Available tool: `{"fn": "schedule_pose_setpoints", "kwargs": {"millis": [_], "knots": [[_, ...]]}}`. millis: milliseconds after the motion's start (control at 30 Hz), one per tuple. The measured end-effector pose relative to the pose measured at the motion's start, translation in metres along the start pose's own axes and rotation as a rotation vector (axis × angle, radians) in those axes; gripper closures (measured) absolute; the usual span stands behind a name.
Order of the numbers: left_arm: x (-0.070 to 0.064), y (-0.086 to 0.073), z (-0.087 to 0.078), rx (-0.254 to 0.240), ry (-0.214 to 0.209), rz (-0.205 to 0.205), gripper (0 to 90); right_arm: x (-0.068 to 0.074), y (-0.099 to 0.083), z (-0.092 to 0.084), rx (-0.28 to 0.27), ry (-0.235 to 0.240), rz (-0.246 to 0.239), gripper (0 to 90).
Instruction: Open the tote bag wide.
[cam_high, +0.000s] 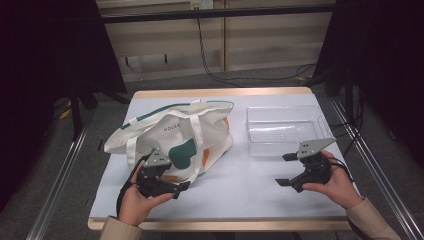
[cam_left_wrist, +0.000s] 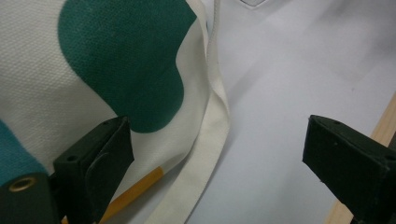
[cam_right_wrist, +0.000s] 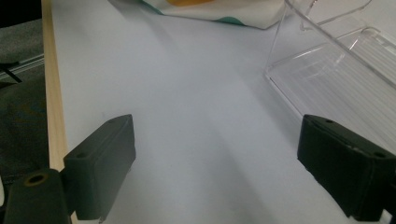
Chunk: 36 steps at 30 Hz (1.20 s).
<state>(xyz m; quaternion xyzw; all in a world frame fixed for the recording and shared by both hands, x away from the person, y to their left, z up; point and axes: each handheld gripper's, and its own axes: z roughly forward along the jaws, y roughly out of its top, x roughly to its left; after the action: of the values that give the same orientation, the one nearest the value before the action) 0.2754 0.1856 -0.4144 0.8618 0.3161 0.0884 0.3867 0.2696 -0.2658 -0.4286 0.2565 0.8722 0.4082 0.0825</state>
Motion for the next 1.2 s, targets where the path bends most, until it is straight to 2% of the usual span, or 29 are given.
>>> {"fn": "schedule_pose_setpoints", "kwargs": {"millis": [267, 467, 567, 900, 1200], "knots": [[0.002, 0.001, -0.005, -0.010, 0.012, -0.002, 8.4, -0.001, 0.010, 0.005, -0.006, 0.005, 0.006, 12.2], [0.004, 0.002, -0.008, -0.013, 0.022, -0.004, 8.8, -0.001, 0.020, 0.011, -0.020, 0.026, 0.005, 14.3], [0.006, 0.000, -0.011, -0.010, 0.033, -0.020, 8.9, 0.000, 0.031, 0.019, -0.030, 0.047, 0.005, 14.9], [0.008, -0.001, -0.016, -0.015, 0.049, -0.022, 10.4, 0.010, 0.066, 0.051, -0.030, 0.107, -0.038, 19.1], [0.012, -0.003, -0.019, -0.016, 0.062, -0.025, 11.4, 0.013, 0.089, 0.072, -0.057, 0.152, -0.035, 26.6]]}}
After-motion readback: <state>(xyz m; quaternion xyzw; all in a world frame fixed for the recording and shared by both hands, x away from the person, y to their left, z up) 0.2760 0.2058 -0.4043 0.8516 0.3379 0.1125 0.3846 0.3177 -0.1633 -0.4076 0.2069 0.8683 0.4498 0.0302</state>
